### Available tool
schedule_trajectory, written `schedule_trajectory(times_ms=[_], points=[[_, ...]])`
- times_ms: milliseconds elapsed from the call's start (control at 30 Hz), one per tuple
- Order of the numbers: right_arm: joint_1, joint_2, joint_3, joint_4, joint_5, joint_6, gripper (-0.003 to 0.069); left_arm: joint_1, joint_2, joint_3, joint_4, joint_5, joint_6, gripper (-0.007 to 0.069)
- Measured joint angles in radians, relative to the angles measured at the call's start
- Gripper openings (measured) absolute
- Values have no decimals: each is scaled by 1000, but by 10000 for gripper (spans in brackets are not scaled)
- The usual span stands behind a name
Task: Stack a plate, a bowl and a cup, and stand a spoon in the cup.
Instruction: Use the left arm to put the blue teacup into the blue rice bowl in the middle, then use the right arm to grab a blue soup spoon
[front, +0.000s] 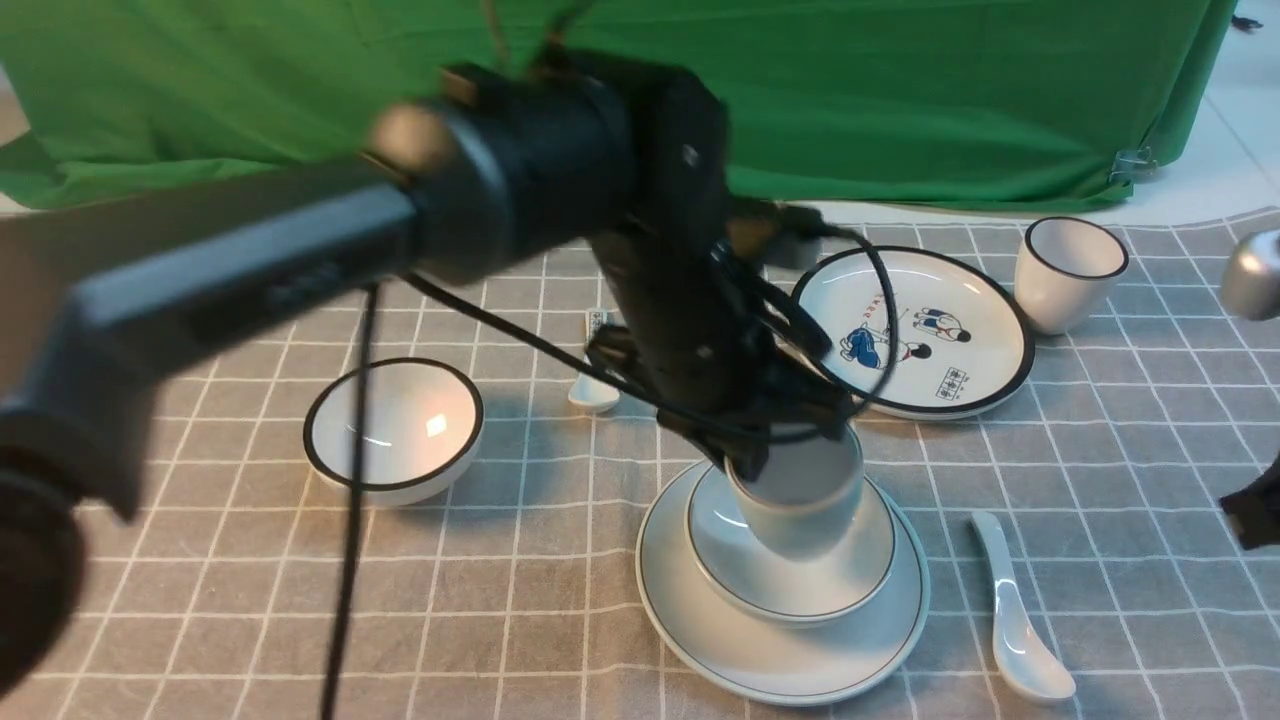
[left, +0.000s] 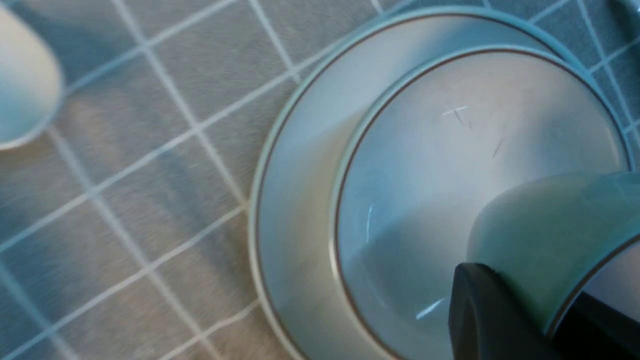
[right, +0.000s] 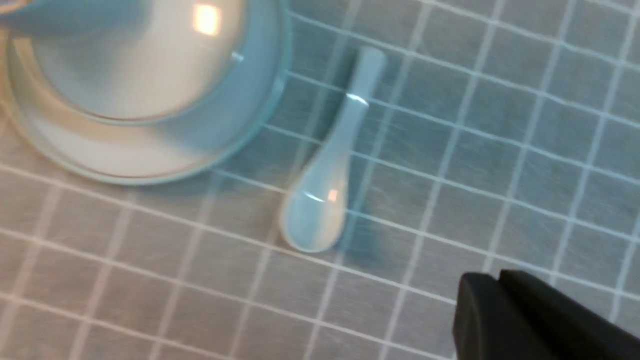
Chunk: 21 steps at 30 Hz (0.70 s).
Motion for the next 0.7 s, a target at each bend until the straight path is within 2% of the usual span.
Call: schedule_trajectory(times_ms=[300, 400, 467, 600, 667, 700], points=[[0, 230, 0, -17, -42, 15, 69, -4, 53, -8, 42, -23, 0, 53], [0, 272, -15, -17, -50, 24, 69, -4, 54, -8, 50, -32, 0, 100], [0, 317, -52, -17, -72, 41, 83, -4, 54, -15, 50, -36, 0, 187], [0, 375, -91, -15, -132, 92, 158, -4, 54, -23, 49, -36, 0, 293], [0, 416, -114, -9, -148, 110, 248, -4, 55, -51, 59, 12, 1, 341], [0, 420, -119, -9, -148, 110, 267, -4, 55, -51, 59, 12, 1, 341]])
